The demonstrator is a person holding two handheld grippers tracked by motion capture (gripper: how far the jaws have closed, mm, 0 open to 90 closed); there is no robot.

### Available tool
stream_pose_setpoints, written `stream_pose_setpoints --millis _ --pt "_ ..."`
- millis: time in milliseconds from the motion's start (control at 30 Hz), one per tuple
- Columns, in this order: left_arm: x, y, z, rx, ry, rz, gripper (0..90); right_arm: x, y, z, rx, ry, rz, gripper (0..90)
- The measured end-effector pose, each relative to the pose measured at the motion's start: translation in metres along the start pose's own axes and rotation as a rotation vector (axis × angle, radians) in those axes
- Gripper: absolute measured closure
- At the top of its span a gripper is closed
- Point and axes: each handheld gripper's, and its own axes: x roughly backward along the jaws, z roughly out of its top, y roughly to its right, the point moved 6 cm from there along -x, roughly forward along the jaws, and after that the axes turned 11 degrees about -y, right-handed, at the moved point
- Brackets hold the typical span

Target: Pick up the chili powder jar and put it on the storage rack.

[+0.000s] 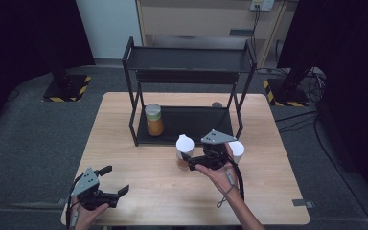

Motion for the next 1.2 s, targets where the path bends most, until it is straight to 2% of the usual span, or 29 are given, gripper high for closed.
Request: stream_pose_setpoints --millis 200,567,700,900,1100,1200 --pt "0.000 0.000 0.000 -0.002 0.000 0.002 0.0 -0.017 -0.003 0.006 -0.020 -0.020 -0.002 5.0" --pt "-0.001 0.000 0.001 -0.005 -0.007 -0.001 0.0 -0.044 -0.010 0.009 -0.006 -0.063 -0.082 9.8" --pt "-0.001 0.000 0.000 -0.005 -0.006 -0.001 0.0 -0.051 -0.010 0.008 -0.019 -0.077 -0.073 13.5" --pt "-0.001 0.001 0.001 -0.007 -0.012 -0.003 0.0 -0.058 -0.013 0.006 -0.009 -0.082 -0.102 19.7" --pt "-0.001 0.001 0.001 -0.008 -0.011 -0.002 0.0 -0.060 -0.019 0.004 -0.002 -0.089 -0.128 30.5" --pt "-0.001 0.001 0.001 -0.007 -0.012 -0.003 0.0 -0.060 -0.021 0.004 -0.006 -0.088 -0.133 31.1"
